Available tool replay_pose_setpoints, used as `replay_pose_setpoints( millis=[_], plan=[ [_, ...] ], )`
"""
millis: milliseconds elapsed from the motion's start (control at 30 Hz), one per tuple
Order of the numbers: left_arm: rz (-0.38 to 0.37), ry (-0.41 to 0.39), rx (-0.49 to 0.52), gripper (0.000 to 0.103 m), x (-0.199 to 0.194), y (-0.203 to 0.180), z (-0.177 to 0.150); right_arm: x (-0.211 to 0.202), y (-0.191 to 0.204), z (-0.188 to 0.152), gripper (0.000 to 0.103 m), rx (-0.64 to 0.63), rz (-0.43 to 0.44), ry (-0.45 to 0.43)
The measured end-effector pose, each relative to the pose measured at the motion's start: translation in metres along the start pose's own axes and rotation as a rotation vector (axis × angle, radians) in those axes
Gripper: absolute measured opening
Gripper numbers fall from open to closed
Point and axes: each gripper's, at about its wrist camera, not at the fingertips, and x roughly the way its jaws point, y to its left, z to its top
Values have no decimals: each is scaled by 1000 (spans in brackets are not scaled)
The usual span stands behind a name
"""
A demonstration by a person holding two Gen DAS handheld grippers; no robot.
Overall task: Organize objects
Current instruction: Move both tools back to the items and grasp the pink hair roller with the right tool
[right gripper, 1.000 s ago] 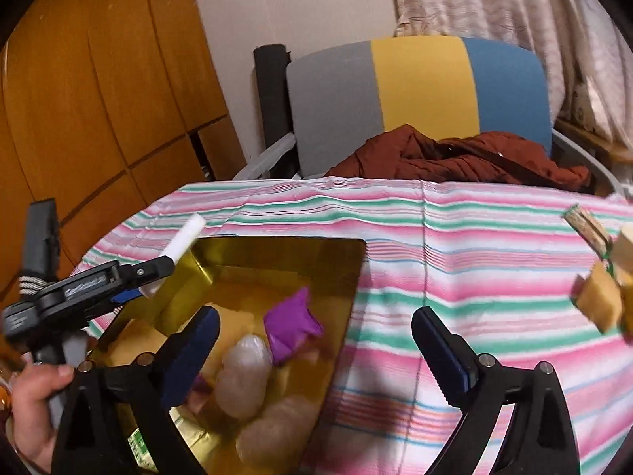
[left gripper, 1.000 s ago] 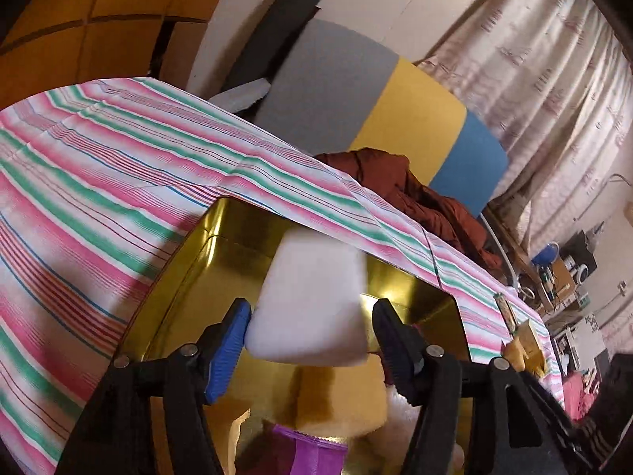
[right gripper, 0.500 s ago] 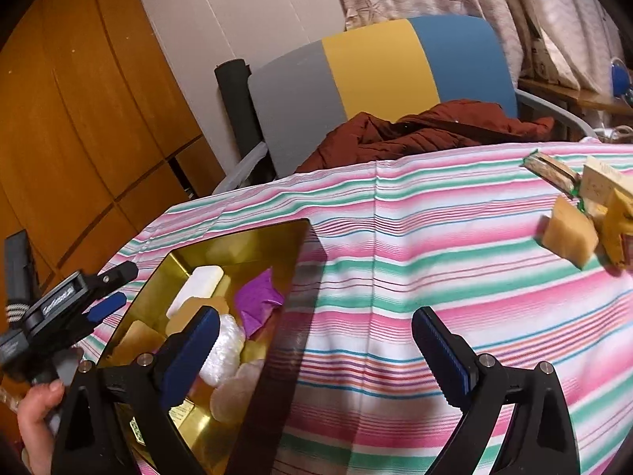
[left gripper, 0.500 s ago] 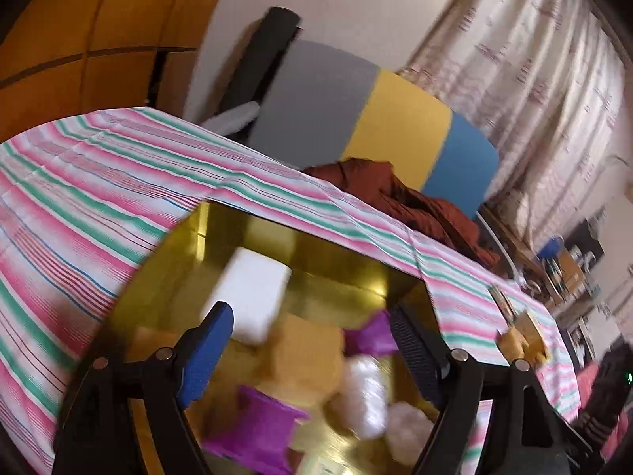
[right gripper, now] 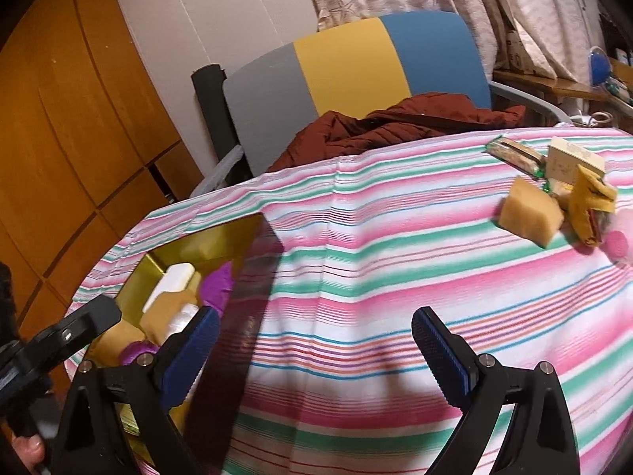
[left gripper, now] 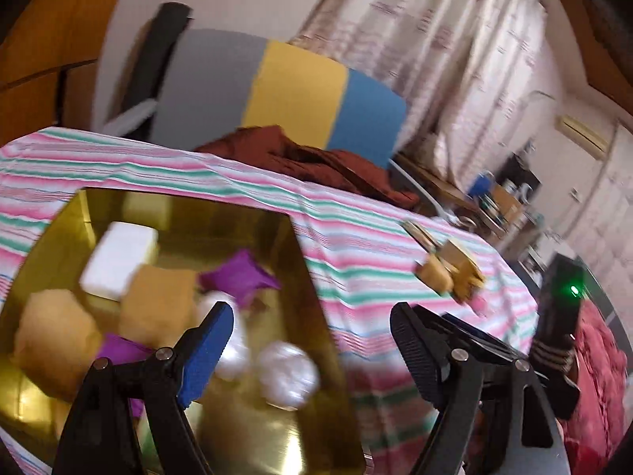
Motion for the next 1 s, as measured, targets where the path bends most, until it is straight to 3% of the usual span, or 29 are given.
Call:
replay_pose_setpoints(
  millis=[633,933,1000],
  plan=[
    [-148,190,215,83,35,-99,-48,-31,-110,-3,99,98,-194,-9],
    [-150,242,204,83,47,-107,-57,-36,-186,61,98,95,-394,-94],
    [-147,246,214,83,47,-109,-59,-29,-204,79,94,120,-439,-86]
  ],
)
